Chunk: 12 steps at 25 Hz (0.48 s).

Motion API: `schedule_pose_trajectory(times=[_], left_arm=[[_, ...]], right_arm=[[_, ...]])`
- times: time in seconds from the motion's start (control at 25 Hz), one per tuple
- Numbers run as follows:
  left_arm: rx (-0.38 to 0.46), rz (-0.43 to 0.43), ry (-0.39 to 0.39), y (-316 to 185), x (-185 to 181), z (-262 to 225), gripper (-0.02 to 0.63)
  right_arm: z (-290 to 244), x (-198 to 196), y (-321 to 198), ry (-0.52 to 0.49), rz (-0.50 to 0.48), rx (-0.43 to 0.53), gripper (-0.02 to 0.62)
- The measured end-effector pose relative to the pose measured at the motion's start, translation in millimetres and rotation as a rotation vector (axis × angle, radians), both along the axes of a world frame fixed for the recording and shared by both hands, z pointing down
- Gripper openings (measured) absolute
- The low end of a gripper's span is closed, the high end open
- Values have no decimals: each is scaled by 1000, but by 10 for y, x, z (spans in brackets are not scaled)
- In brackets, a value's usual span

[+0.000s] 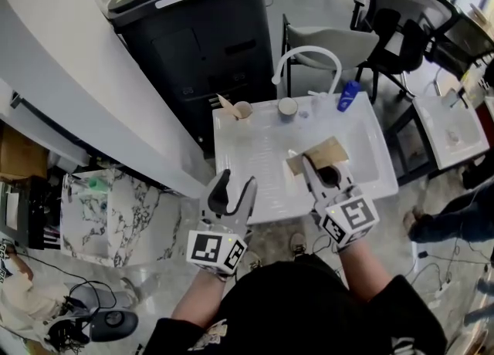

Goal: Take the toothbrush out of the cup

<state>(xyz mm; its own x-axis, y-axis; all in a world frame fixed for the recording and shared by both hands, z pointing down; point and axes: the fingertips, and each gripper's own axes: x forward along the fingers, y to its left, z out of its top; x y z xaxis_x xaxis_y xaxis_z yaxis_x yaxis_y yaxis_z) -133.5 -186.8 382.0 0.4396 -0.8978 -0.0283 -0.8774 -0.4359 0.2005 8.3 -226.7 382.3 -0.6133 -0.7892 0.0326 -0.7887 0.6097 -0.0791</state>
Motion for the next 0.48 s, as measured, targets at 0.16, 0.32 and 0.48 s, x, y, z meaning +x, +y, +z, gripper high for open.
schedule_pose_trajectory(times=[0.16, 0.32, 0.48], left_arm=[[-13, -32, 3, -74, -63, 47, 224], [-12, -67, 10, -240, -154, 70, 224], [-7, -94, -6, -463, -240, 99, 224]], right_arm=[[3, -8, -39, -8, -4, -6, 26], [48, -19, -96, -13, -14, -19, 26], [79, 17, -168, -10, -13, -23, 26]])
